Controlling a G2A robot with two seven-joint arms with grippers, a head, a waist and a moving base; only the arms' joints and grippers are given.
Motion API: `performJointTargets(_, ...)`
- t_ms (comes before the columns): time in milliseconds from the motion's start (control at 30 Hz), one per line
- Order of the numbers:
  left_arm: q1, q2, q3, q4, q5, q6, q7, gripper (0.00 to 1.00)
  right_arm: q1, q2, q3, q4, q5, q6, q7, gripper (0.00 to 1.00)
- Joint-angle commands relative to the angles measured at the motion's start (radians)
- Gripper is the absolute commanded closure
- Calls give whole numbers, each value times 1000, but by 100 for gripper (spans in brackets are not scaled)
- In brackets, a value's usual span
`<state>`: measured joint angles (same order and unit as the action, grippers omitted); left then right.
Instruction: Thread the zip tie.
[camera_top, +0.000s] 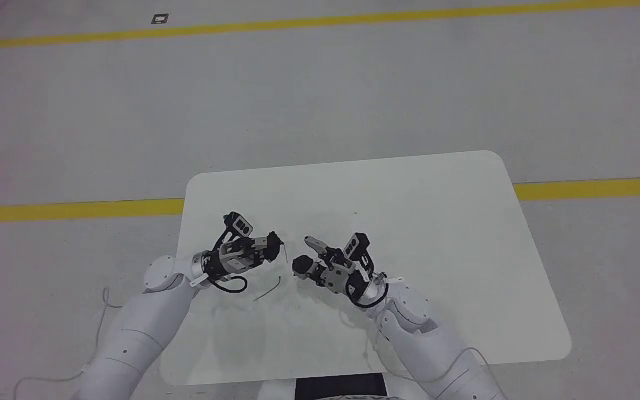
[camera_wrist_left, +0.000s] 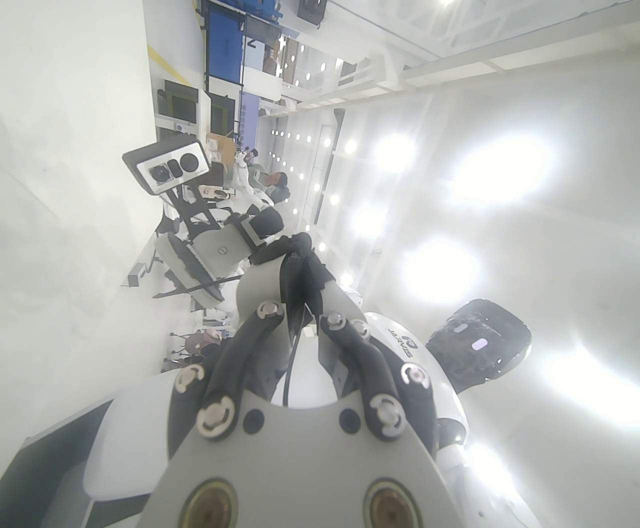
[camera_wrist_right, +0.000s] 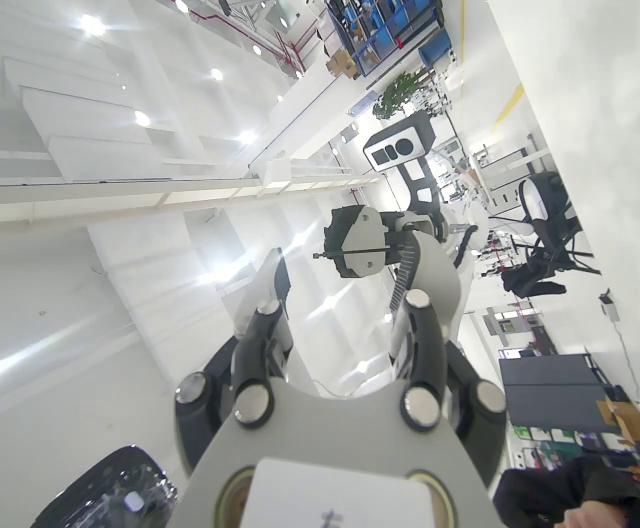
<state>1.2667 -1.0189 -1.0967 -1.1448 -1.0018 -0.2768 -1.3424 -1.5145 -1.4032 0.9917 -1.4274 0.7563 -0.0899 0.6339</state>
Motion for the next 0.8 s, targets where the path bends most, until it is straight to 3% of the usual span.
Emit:
performJointTargets(0,0,0,0,0,0,0,0,100,2,-2,-9,0,15,10,11,56)
performJointTargets(467,0,0,0,0,0,0,0,100,50,-20,-75,44,74,44,-15,65)
performJointTargets(767,0,0,0,0,0,0,0,100,62,-28,-84,52,78,24,-77,76)
